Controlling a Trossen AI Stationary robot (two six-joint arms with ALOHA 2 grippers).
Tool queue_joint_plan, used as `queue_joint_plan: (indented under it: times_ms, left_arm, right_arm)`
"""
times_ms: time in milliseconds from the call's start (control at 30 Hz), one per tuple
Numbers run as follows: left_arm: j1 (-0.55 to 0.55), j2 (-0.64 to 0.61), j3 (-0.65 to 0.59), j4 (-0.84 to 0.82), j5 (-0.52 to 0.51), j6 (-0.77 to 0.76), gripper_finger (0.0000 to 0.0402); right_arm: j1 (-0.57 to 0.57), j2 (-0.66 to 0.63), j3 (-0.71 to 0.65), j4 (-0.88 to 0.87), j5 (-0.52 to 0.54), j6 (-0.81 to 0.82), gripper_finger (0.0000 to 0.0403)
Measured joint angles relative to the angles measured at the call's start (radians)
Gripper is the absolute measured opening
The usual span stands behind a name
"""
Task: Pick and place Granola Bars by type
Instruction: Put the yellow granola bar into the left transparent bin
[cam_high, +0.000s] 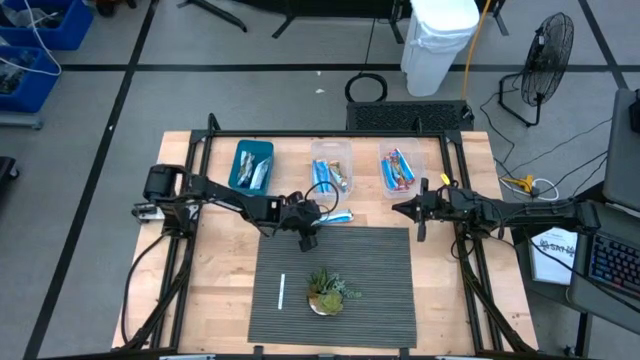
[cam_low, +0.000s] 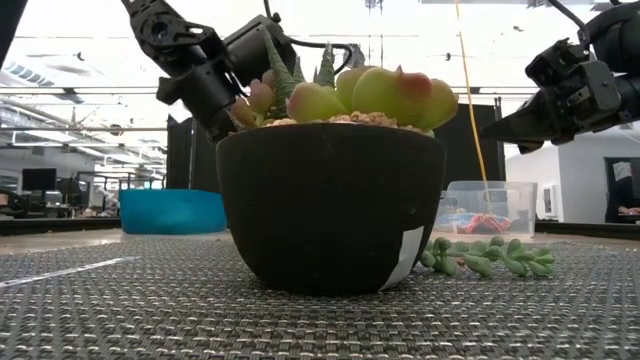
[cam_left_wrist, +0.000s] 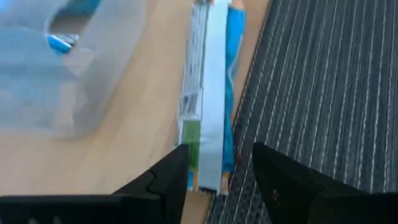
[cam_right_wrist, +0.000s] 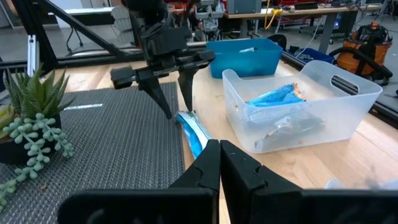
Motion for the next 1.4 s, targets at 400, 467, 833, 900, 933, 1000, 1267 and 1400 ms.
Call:
queue_joint_plan:
  times_ms: [400, 467, 833, 900, 933, 1000, 1267, 1400]
  left_arm:
    - [0.022, 0.054, 0.002, 0.063, -0.002, 0.0, 0.0184]
    - [0.025, 0.063, 0.002, 0.061, 0.0, -0.002, 0.0184]
    - [0.015, 0.073, 0.002, 0.065, 0.015, 0.091, 0.0106]
    - [0.014, 0.072, 0.002, 0.065, 0.016, 0.099, 0.0059]
    - [0.014, 0.072, 0.002, 0.064, 0.018, 0.099, 0.0042]
    - [0.018, 0.072, 0.002, 0.064, 0.019, 0.098, 0.004]
    - [0.011, 0.064, 0.0, 0.059, -0.038, 0.14, 0.0037]
    - [0.011, 0.05, -0.001, 0.063, -0.043, 0.152, 0.0034]
  right_arm:
    - [0.0, 0.002, 0.0, 0.004, 0.0, 0.0, 0.0004]
    - [0.0, 0.002, 0.0, 0.004, 0.0, 0.0, 0.0004]
    - [0.0, 0.002, 0.0, 0.004, 0.0, 0.0, 0.0004]
    - [0.0, 0.002, 0.0, 0.005, 0.0, 0.0, 0.0004]
    - [0.0, 0.002, 0.0, 0.005, 0.0, 0.0, 0.0004]
    - [0.0, 0.002, 0.0, 0.006, 0.0, 0.0, 0.0004]
    - [0.0, 0.002, 0.0, 0.007, 0.0, 0.0, 0.0004]
    - [0.0, 0.002, 0.0, 0.007, 0.0, 0.0, 0.0004]
